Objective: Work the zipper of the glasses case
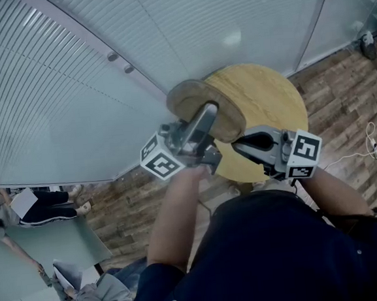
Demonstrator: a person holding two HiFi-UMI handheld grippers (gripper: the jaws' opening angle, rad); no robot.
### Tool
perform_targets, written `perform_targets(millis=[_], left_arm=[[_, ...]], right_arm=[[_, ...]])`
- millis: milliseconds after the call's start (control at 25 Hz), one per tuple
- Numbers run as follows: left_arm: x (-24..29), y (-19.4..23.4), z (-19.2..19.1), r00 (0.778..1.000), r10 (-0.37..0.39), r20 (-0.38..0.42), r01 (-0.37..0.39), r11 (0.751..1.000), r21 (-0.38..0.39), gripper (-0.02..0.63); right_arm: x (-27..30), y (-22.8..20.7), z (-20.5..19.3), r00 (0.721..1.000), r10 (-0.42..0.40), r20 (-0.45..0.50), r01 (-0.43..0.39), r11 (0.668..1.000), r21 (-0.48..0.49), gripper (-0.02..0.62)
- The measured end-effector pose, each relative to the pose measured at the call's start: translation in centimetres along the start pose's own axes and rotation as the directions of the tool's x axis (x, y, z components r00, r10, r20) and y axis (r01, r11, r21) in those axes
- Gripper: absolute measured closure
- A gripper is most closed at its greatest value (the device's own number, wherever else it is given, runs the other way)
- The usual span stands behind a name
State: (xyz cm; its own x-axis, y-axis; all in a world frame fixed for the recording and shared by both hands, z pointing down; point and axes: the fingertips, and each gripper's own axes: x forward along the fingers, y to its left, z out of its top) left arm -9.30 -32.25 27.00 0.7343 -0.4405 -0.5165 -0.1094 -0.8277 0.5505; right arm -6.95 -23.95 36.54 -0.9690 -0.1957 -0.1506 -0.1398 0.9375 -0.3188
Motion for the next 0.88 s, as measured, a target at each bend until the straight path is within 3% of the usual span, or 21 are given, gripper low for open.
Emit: perform_targets(millis=[200,320,560,720,880], left_arm=[[-0.2,0.4,-0.4,1.0,0.024,-0.016,-0.024,1.0,0.015,0.307],[-0.6,0.8,-0.5,0.999,0.05,-0.021,-0.049,0.998,0.025,0.307],[-2.5,1.7,-1.1,0.986,0.135,-0.097,-0.122,0.984,0.129,0.305],[-4.1,3.1,-2.1,0.955,0.246,-0.165,-0.203,0.948,0.244,0.305],[-5.9,5.1,-3.6,0.9,0.354,-0.253,-0.238,0.887,0.395,0.305]], right_arm=[[-0.5,-0.2,-0.5,0.999,-0.014,-0.038,0.014,1.0,-0.009,0.577],[-1.4,-0.3,-0.6,0.999,-0.008,-0.048,0.009,1.0,0.008,0.487],[-3.0,-1.8,-0.7,0.996,-0.081,-0.047,0.082,0.997,0.003,0.459],[-4.8,-4.0,-0.4,0.979,-0.2,-0.051,0.199,0.98,-0.01,0.459],[-6.8,-8.0,-0.2,0.927,-0.37,-0.064,0.369,0.929,-0.017,0.459]])
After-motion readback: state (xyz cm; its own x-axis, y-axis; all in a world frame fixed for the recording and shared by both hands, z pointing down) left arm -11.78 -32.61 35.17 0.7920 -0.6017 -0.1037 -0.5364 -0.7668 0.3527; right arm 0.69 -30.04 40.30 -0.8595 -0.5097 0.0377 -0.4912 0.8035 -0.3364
